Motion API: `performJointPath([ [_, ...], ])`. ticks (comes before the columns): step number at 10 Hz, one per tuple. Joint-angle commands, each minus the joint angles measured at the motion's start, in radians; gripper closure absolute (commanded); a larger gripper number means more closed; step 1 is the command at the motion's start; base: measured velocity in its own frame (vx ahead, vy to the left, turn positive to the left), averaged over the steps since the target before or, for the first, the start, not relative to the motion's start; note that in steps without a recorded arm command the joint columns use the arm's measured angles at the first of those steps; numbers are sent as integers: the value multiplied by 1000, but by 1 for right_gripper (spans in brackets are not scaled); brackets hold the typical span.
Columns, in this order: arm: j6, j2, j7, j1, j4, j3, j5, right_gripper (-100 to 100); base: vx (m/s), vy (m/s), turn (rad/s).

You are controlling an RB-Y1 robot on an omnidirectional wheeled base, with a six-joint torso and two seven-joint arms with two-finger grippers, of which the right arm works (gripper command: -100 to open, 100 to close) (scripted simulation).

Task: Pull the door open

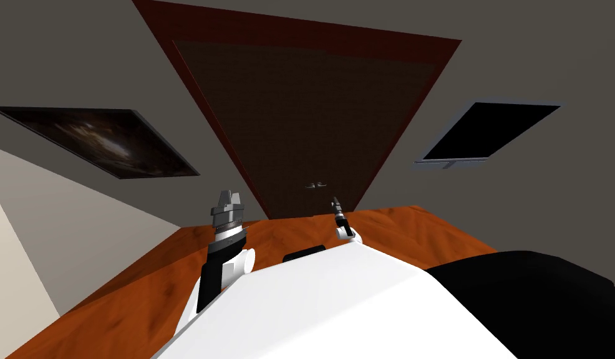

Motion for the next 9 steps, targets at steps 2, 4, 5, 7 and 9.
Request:
performJointPath([
  [2, -15, -4, -8, -25, 70, 0, -12, -100, 90, -30, 75],
  [4, -25, -7, -15, -45, 124, 1, -21, -100, 103, -30, 66],
  [5, -29, -9, -18, -55, 147, 1, -26, -100, 96, -17, 65],
  [7, -38, -12, -23, -73, 195, 1, -34, -100, 90, -21, 56],
  [9, -46, -14, -28, -90, 237, 1, -41, -100, 80, -28, 61],
])
